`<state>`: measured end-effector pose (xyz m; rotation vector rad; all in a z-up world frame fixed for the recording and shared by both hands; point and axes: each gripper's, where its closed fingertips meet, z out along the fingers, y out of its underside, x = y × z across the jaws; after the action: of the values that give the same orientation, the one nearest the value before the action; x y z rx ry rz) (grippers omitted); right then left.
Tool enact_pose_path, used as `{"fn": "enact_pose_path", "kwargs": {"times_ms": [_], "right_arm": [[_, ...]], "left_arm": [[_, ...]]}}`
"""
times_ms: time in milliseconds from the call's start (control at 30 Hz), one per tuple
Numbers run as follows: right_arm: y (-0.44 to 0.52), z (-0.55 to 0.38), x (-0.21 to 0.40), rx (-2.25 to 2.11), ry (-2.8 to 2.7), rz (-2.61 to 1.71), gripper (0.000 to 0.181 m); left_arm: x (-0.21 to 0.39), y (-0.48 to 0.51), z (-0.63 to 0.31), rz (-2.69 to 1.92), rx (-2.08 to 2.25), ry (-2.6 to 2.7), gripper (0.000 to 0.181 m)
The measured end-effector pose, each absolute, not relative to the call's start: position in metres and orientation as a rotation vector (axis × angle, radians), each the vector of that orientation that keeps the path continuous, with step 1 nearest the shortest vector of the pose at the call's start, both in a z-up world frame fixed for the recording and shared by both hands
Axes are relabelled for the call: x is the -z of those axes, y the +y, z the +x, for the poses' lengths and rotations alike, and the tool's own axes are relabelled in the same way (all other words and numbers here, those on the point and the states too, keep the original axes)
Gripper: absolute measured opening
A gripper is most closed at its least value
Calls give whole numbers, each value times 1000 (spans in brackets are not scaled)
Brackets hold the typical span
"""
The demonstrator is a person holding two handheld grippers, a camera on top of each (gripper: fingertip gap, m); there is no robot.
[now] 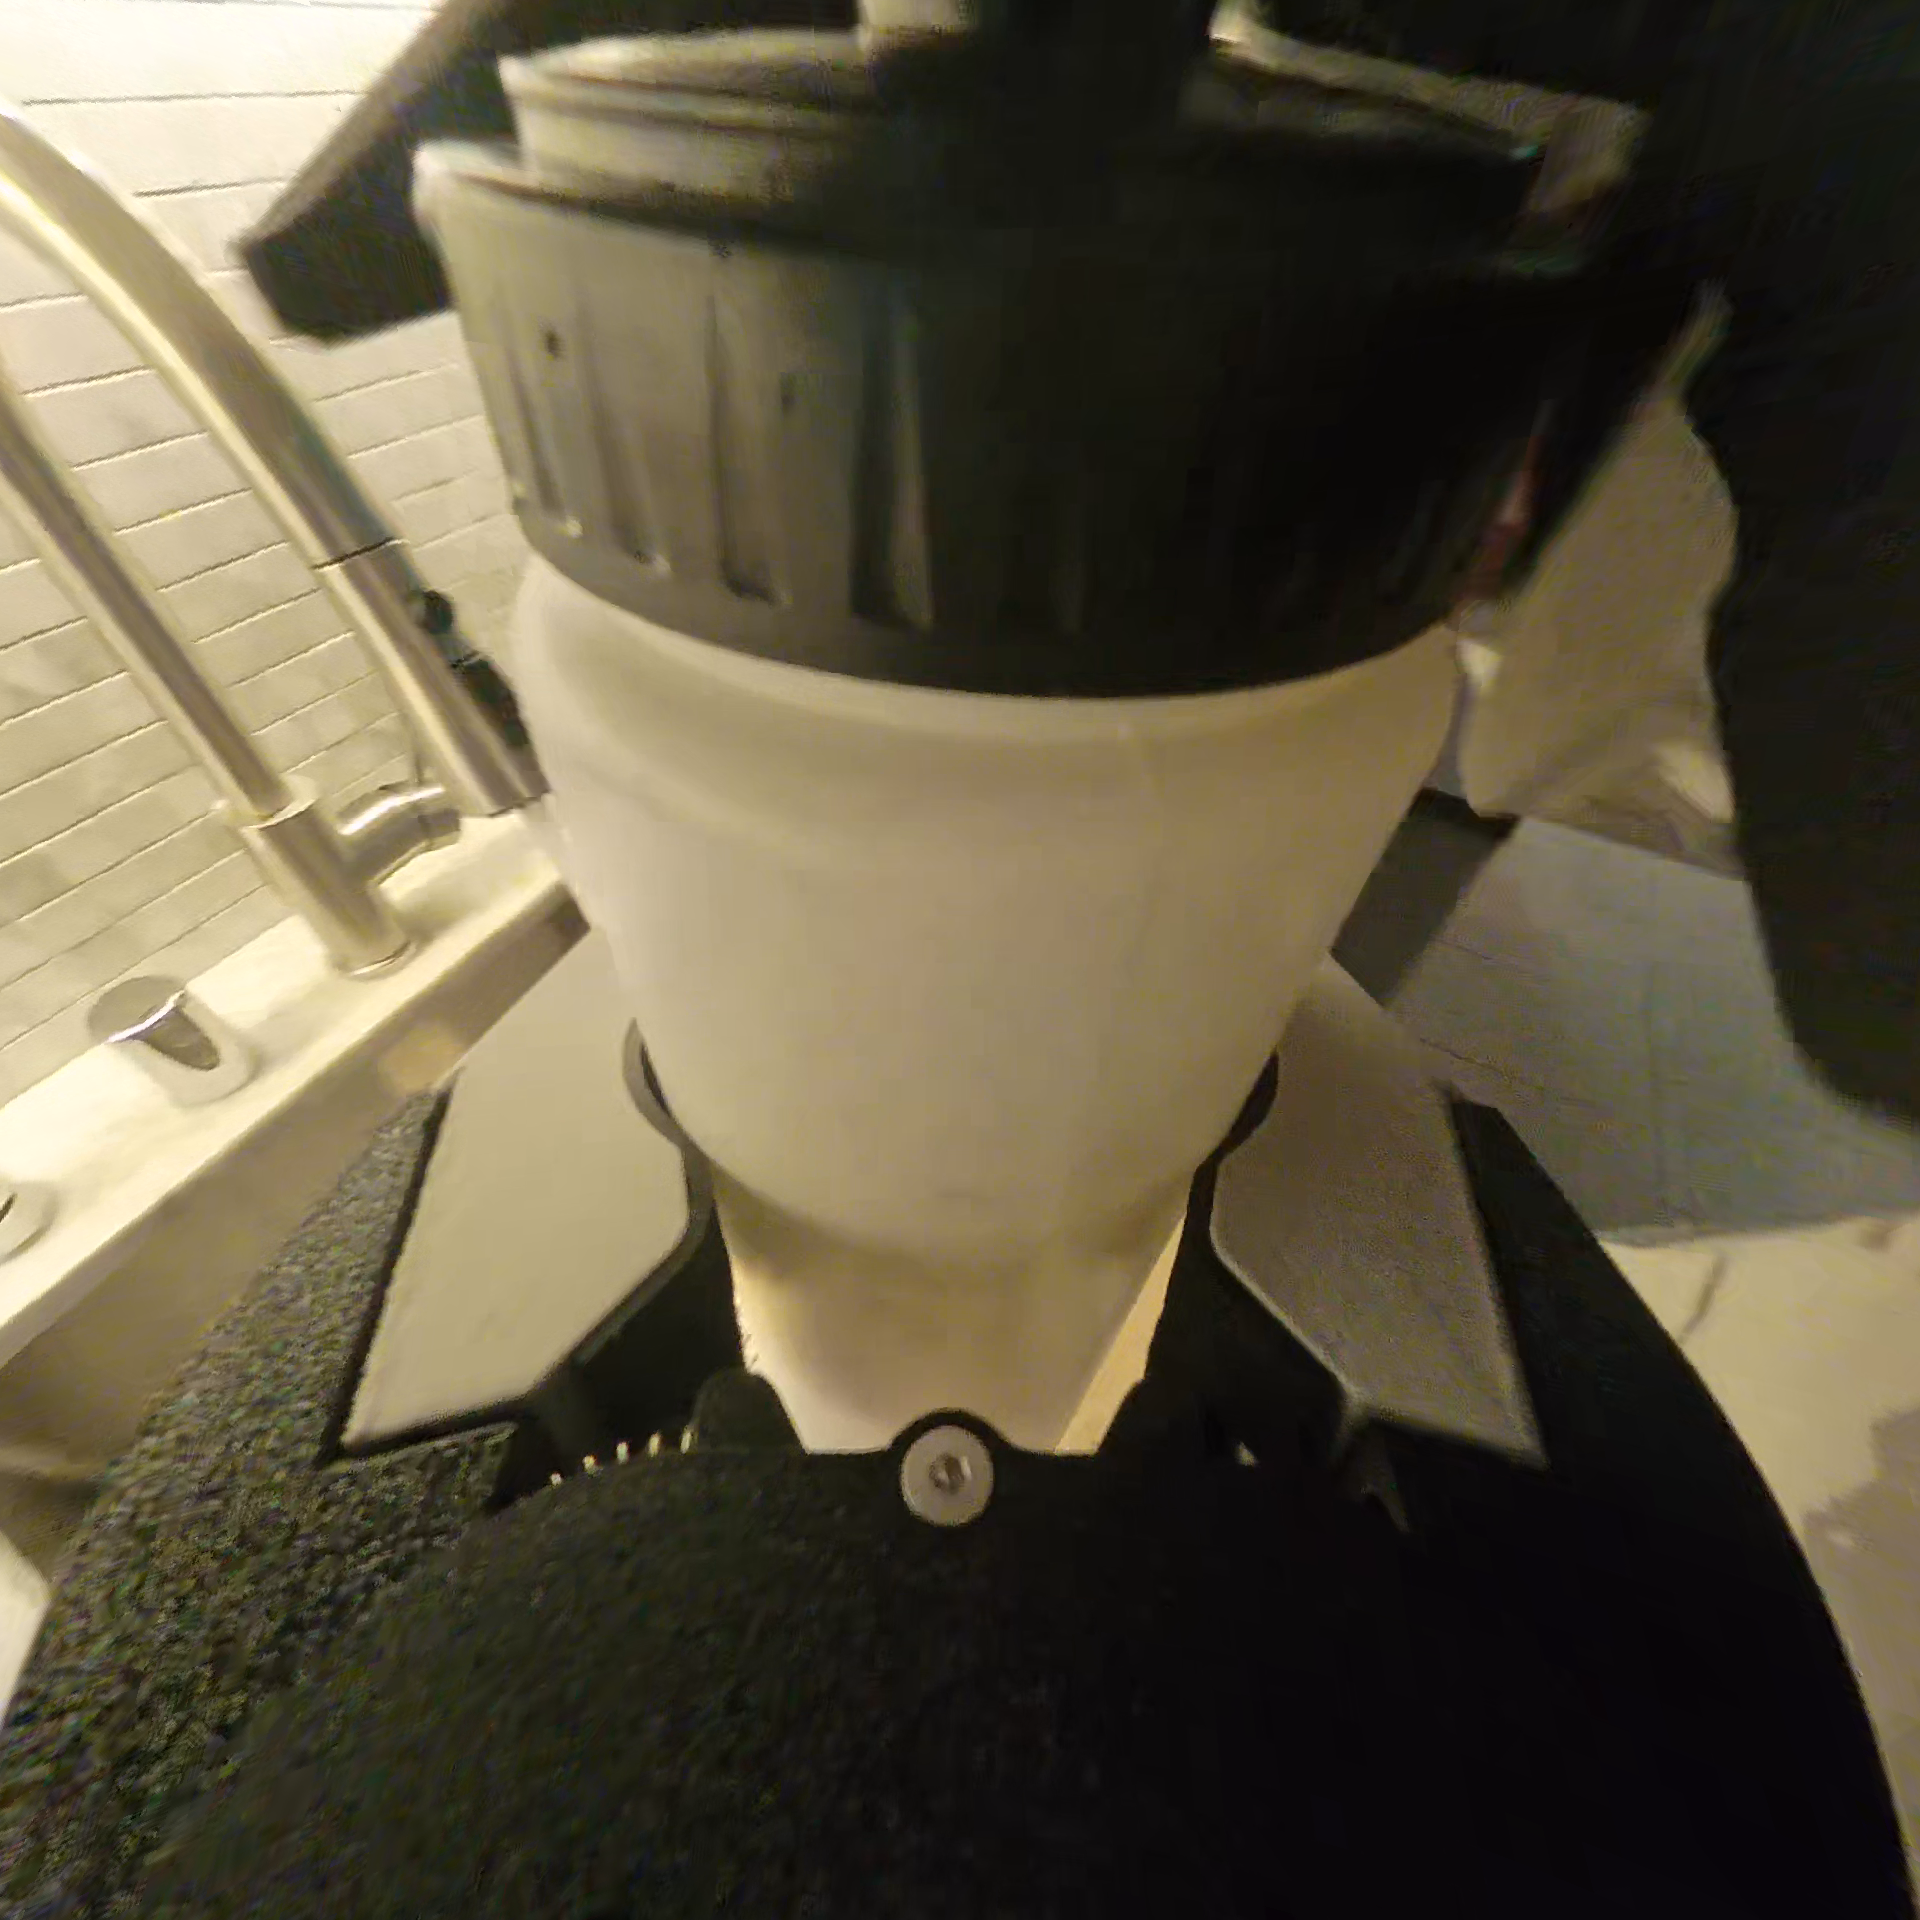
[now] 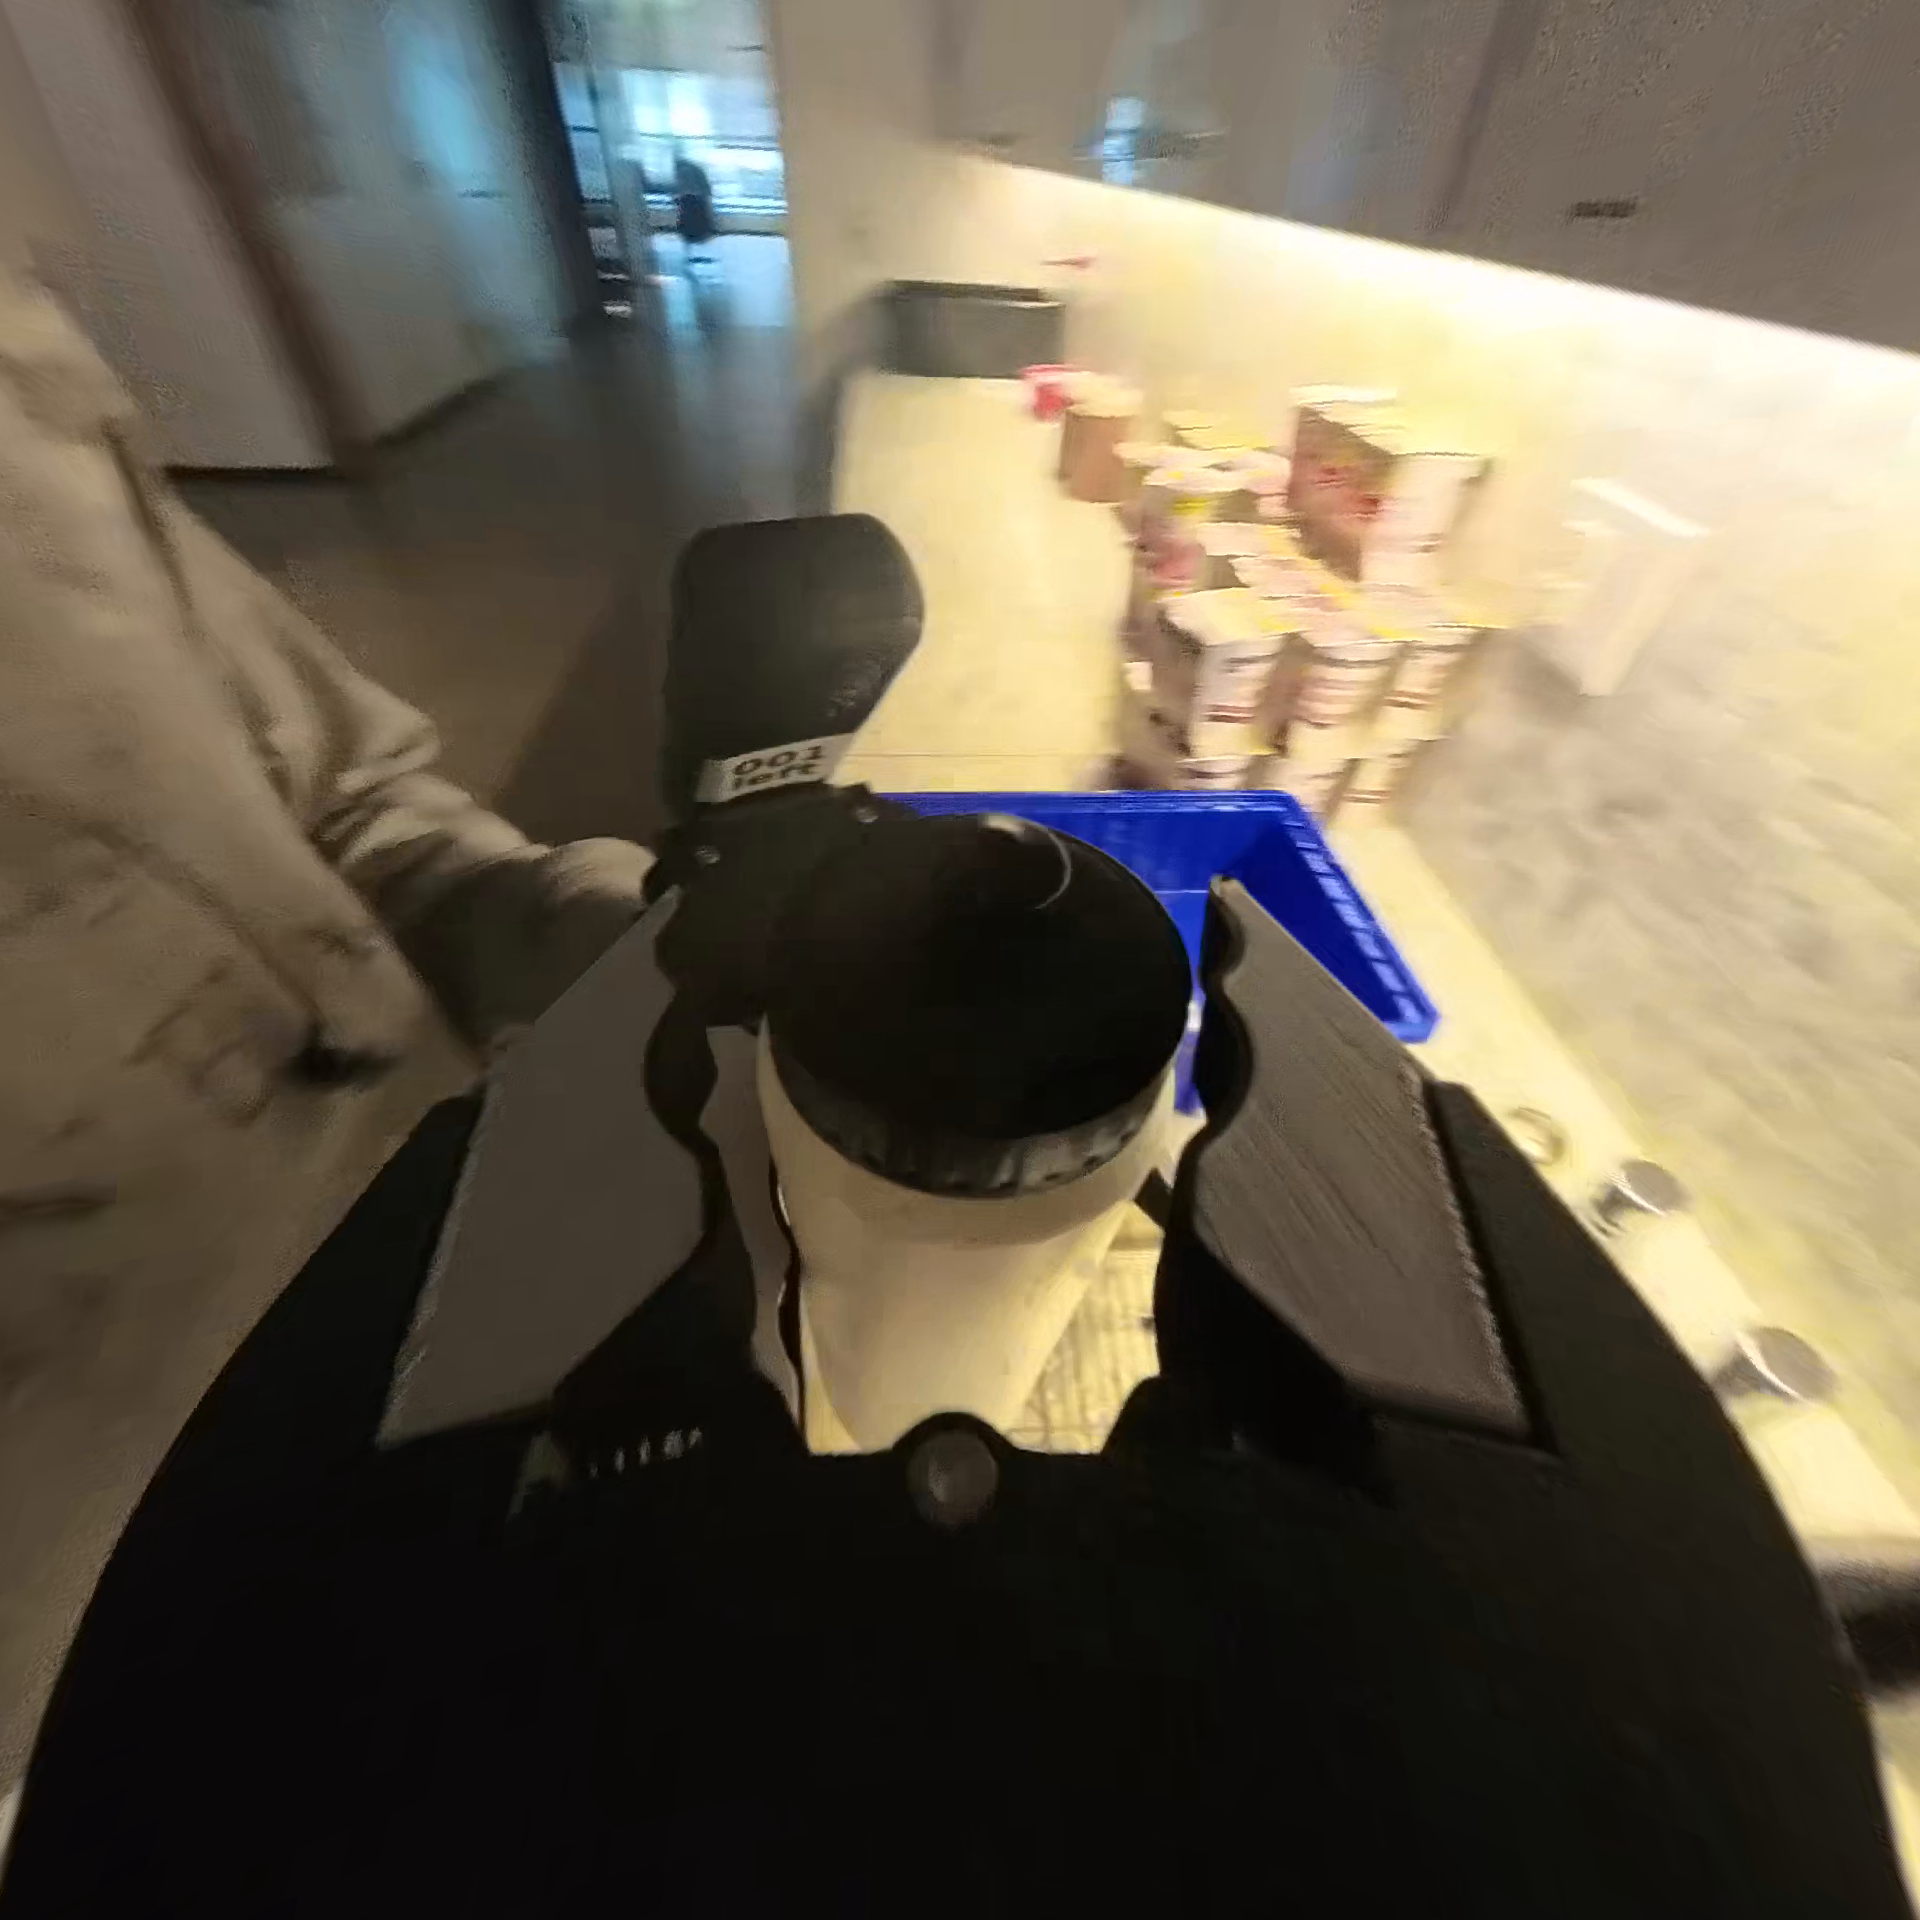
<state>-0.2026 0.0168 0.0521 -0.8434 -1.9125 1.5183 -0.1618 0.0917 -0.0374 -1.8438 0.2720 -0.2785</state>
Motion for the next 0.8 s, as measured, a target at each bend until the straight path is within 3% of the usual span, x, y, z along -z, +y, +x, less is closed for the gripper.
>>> {"fn": "enact_pose_path", "kwargs": {"times_ms": [100, 400, 567, 733, 800], "right_arm": [[12, -198, -50, -1618, -2018, -785, 78], [41, -220, -36, -1256, -1419, -1160, 87], [32, -200, -41, -1311, -1355, -1158, 91], [14, -178, -51, -1351, -1428, -1013, 61], [26, -175, -64, -1361, -1379, -986, 68]], "left_arm": [[34, 89, -152, -1822, 319, 313, 103], [52, 98, -182, -1893, 170, 147, 104], [51, 98, -187, -1878, 209, 109, 104], [47, 98, -199, -1865, 215, 77, 104], [48, 98, -201, -1870, 184, 98, 104]]}}
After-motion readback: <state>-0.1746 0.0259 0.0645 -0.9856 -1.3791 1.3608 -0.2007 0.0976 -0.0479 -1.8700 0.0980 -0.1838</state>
